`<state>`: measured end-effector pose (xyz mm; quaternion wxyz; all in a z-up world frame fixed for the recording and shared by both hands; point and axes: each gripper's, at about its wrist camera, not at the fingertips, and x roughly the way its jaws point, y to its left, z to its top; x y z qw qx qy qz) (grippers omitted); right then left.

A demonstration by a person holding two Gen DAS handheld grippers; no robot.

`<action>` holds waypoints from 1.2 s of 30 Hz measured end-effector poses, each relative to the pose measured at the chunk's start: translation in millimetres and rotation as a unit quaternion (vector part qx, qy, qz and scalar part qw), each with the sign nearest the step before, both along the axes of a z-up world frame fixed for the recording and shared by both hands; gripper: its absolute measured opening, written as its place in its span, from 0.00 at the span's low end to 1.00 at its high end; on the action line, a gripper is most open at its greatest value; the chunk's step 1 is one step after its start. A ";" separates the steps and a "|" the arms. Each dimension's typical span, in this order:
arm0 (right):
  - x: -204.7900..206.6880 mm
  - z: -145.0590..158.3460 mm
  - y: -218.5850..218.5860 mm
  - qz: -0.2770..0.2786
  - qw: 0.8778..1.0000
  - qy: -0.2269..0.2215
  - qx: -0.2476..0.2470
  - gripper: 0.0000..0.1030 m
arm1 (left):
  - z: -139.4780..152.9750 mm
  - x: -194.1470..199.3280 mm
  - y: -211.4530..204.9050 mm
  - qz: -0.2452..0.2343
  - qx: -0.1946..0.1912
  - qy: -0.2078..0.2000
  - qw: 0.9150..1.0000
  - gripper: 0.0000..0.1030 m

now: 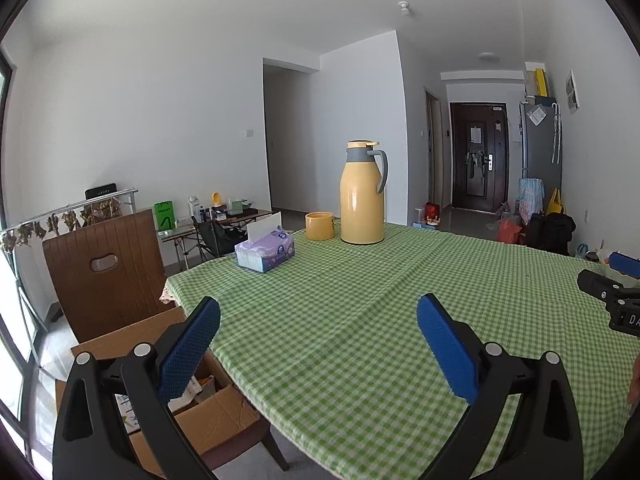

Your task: Collect trash

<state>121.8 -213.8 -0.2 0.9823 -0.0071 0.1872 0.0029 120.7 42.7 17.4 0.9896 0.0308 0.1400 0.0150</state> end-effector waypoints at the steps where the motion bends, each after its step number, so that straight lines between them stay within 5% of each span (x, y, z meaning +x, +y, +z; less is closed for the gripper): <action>1: -9.7 -2.3 1.6 -0.001 1.000 -0.001 0.002 0.89 | -2.2 -11.5 1.2 0.006 -0.002 0.001 1.000 0.93; 15: -139.9 -47.0 44.7 0.035 0.999 -0.030 0.002 0.89 | -54.9 -161.9 18.6 0.060 -0.008 -0.015 0.998 0.93; 18: -153.5 -55.2 49.6 0.044 0.999 -0.029 0.010 0.89 | -52.3 -167.5 19.5 0.031 -0.039 -0.013 0.999 0.93; 36: -157.4 -54.4 62.1 0.034 0.998 -0.045 -0.021 0.89 | -55.4 -165.9 23.8 0.042 -0.025 -0.003 0.999 0.93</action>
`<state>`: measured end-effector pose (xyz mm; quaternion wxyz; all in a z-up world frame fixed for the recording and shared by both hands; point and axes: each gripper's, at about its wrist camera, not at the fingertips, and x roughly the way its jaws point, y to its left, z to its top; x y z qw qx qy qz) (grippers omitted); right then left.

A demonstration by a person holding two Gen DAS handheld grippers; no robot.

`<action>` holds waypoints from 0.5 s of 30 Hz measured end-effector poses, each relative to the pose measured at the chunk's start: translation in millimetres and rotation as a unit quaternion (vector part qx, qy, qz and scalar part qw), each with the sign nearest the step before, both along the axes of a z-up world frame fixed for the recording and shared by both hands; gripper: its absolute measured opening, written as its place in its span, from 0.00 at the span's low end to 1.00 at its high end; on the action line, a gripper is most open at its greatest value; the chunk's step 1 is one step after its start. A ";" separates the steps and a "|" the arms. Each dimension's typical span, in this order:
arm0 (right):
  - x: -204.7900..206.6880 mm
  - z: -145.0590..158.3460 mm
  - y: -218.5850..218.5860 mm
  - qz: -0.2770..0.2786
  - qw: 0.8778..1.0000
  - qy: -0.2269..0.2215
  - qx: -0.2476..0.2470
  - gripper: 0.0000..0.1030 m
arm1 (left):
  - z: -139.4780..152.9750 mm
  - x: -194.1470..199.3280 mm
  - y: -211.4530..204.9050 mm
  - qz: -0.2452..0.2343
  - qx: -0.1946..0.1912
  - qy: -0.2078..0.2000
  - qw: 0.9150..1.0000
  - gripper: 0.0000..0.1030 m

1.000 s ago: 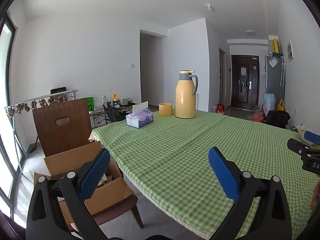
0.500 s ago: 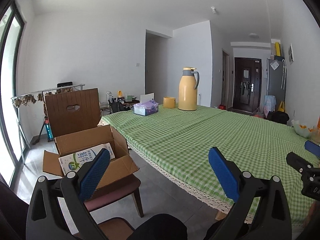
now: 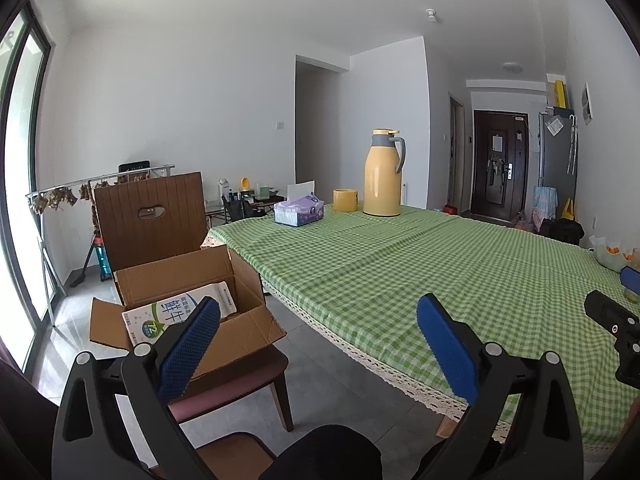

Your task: Collect trash

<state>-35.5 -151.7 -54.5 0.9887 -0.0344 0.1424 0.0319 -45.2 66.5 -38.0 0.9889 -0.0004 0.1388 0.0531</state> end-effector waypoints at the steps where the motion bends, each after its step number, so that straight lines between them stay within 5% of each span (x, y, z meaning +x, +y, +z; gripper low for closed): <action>1: -0.8 0.2 0.9 0.000 1.000 -0.003 -0.002 0.89 | -0.2 0.2 0.7 0.002 0.002 -0.001 1.000 0.93; 15: 1.0 -0.9 5.2 0.013 1.000 0.001 -0.003 0.89 | 3.8 0.1 2.8 0.009 0.010 -0.012 1.000 0.93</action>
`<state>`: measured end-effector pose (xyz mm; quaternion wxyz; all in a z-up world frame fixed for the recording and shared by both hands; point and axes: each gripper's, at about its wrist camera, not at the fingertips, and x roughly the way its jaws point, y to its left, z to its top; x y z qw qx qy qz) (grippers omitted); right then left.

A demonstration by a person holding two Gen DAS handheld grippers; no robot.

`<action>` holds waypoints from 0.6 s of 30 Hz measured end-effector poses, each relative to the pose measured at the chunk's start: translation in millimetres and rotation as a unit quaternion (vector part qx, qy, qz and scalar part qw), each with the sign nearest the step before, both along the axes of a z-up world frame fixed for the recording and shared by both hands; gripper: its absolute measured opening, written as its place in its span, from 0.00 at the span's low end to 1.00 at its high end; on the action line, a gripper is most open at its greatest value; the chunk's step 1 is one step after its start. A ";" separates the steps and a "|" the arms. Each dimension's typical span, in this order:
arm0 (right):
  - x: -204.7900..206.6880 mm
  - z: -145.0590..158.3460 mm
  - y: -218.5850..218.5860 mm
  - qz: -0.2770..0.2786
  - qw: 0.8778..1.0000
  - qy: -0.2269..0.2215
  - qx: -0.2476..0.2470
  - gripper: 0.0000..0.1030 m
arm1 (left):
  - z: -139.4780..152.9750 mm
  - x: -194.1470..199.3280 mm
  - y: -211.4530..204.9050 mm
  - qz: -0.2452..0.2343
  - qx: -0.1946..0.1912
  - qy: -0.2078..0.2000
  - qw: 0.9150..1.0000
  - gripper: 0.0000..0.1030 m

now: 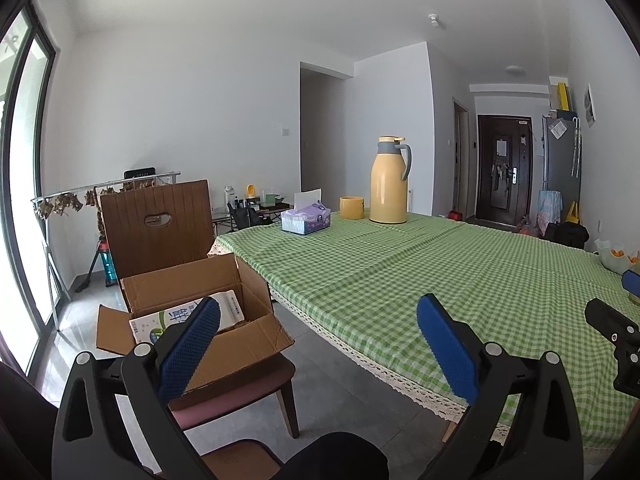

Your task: Collect trash

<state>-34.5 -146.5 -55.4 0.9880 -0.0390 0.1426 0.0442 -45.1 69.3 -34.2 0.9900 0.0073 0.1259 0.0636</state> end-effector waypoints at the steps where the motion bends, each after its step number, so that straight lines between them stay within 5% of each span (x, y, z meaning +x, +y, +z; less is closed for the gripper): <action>1: 0.3 0.4 0.0 0.001 1.000 0.000 0.001 0.89 | -0.4 0.1 -0.8 0.000 0.002 0.000 1.000 0.93; 18: 0.4 3.5 -6.3 -0.005 1.000 0.005 0.018 0.89 | 2.0 -2.4 -0.6 0.005 -0.002 -0.007 1.000 0.93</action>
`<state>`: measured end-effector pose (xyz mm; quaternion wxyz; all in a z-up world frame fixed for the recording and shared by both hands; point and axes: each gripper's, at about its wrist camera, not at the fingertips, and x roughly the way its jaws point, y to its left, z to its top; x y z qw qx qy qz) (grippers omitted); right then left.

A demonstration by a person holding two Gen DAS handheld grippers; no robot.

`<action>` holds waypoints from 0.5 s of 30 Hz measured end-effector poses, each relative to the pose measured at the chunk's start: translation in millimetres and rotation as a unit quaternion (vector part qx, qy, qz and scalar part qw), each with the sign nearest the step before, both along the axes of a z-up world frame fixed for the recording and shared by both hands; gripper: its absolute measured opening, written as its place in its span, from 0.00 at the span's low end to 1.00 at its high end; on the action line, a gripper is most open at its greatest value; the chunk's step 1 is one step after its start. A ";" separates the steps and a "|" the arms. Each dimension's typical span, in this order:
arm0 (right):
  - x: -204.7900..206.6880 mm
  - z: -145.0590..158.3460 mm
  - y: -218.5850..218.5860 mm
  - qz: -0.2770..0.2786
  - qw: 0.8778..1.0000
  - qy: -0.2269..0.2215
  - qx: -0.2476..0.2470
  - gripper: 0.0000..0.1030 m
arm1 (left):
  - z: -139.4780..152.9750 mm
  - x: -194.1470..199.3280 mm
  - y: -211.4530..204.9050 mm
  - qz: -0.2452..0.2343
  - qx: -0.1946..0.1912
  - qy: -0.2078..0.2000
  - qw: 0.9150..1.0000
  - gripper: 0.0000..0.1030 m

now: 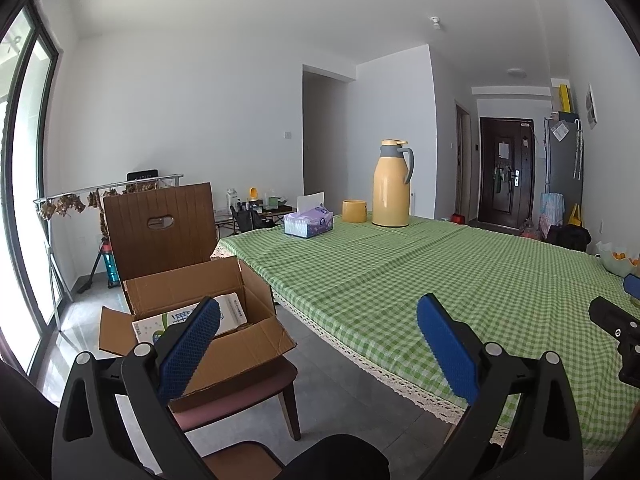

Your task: Collect trash

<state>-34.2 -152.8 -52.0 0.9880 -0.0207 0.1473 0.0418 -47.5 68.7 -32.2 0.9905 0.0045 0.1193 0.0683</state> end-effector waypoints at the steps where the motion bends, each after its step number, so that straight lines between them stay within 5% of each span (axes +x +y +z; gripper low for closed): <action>1: -0.2 0.2 -0.1 0.000 1.000 -0.001 0.000 0.89 | -0.2 -0.4 -0.1 0.000 0.001 0.000 1.000 0.93; 15: -2.8 0.1 4.2 -0.006 1.000 -0.011 -0.012 0.89 | 1.7 -3.7 -2.1 -0.003 0.002 -0.005 1.000 0.93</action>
